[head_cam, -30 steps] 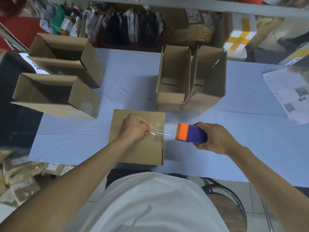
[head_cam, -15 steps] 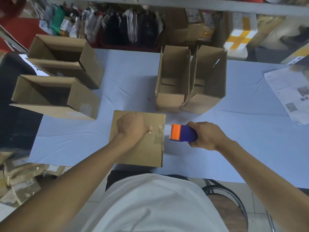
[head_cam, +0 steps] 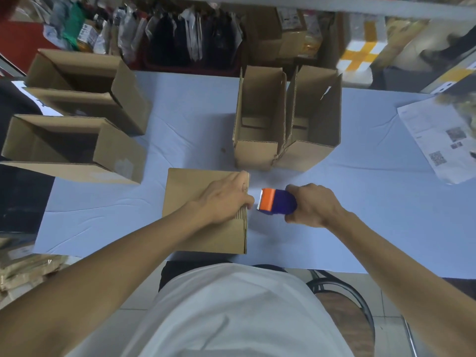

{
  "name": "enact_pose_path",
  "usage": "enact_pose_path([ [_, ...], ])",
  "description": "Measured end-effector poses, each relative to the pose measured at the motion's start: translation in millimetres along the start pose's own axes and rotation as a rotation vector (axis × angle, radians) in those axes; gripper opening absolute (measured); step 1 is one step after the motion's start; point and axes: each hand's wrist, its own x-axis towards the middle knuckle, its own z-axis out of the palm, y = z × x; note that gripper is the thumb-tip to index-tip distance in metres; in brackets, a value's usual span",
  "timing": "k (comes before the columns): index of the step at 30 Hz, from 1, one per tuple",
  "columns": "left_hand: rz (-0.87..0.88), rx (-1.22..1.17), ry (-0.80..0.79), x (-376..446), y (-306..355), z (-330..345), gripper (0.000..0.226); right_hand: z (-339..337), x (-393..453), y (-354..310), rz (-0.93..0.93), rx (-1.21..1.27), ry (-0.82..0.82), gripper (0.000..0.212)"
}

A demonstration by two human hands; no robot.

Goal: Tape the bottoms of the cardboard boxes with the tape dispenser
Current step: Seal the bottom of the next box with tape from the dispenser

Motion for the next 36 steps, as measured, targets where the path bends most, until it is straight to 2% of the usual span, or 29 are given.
enact_pose_path([
  [1, 0.069, 0.041, -0.001, -0.3, -3.1, 0.0, 0.015, -4.2, -5.1, 1.3, -0.014, 0.052, 0.051, 0.048],
  [3, 0.177, 0.055, 0.039, -2.9, -6.6, -3.3, 0.028, -10.2, -15.0, 2.2, -0.035, 0.177, 0.147, 0.046],
  [4, 0.169, -0.021, 0.102, -5.2, -6.1, -6.4, 0.031, -12.3, -19.4, 1.1, -0.049, 0.229, 0.178, 0.047],
  [6, 0.086, -0.202, 0.257, -8.6, -2.5, -8.2, 0.023, -13.9, -27.1, -1.7, -0.087, 0.276, 0.218, 0.053],
  [7, 0.026, -0.304, 0.263, -10.4, 0.8, -7.5, 0.019, -13.6, -29.8, -3.7, -0.106, 0.276, 0.231, 0.056],
  [11, -0.203, -0.865, -0.013, -15.6, 11.0, -3.3, 0.018, -13.0, -32.7, -11.7, -0.15, 0.284, 0.257, 0.059],
  [13, -0.22, -0.969, -0.024, -17.0, 11.0, -1.9, 0.015, -13.4, -32.4, -15.1, -0.172, 0.283, 0.256, 0.06],
  [17, -0.207, -1.013, -0.013, -20.6, 5.7, -2.4, 0.02, -13.2, -29.9, -16.7, -0.186, 0.267, 0.261, 0.062],
  [19, -0.196, -0.939, 0.01, -23.5, 2.8, -3.7, 0.011, -12.8, -28.9, -16.9, -0.2, 0.27, 0.262, 0.063],
  [21, -0.222, -0.897, 0.072, -23.6, 0.9, -2.5, 0.008, -12.7, -27.1, -18.5, -0.215, 0.275, 0.258, 0.063],
  [26, -0.373, -0.684, 0.264, -24.6, -6.7, -8.4, 0.024, -12.8, -27.7, -18.8, -0.217, 0.244, 0.258, 0.062],
  [28, -0.325, -0.682, 0.238, -28.5, -17.2, -18.0, 0.02, -15.5, -31.6, -11.9, -0.205, 0.217, 0.284, 0.059],
  [32, -0.207, -0.825, 0.094, -32.7, -11.8, -21.2, 0.005, -20.6, -33.1, -6.2, -0.231, 0.21, 0.285, 0.061],
  [36, -0.198, -0.835, 0.03, -26.9, 6.0, -7.4, 0.006, -20.4, -29.4, -16.3, -0.268, 0.246, 0.265, 0.064],
])
